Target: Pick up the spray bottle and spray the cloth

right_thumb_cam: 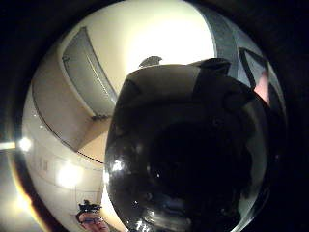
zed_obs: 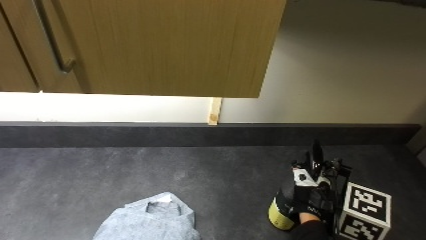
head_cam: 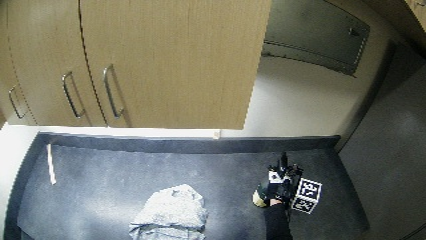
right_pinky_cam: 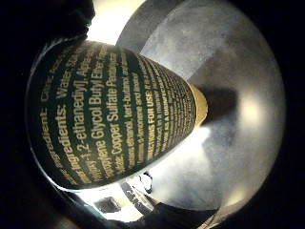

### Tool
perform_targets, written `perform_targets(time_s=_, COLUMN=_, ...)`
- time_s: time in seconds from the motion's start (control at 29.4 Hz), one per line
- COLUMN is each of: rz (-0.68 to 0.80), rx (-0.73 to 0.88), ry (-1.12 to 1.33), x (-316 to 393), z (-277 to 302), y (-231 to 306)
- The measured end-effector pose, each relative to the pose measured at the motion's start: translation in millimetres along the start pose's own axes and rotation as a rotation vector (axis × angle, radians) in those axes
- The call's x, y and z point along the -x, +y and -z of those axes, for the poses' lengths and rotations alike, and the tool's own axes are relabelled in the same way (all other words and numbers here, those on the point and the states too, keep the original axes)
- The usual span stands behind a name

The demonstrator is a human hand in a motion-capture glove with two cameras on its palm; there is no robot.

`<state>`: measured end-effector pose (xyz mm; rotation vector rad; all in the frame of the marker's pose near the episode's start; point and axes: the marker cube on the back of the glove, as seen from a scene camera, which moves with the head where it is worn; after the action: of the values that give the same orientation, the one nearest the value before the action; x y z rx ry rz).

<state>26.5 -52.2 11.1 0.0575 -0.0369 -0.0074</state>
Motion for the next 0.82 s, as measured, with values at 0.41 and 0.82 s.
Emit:
perform_targets(time_s=0.41, rz=0.037, rx=-0.031, ry=0.010, x=5.3, z=-0.4, y=-13.6)
perform_targets(time_s=0.82, rz=0.201, rx=-0.027, ry=-0.015, x=88.0, z=6.8, y=-11.2)
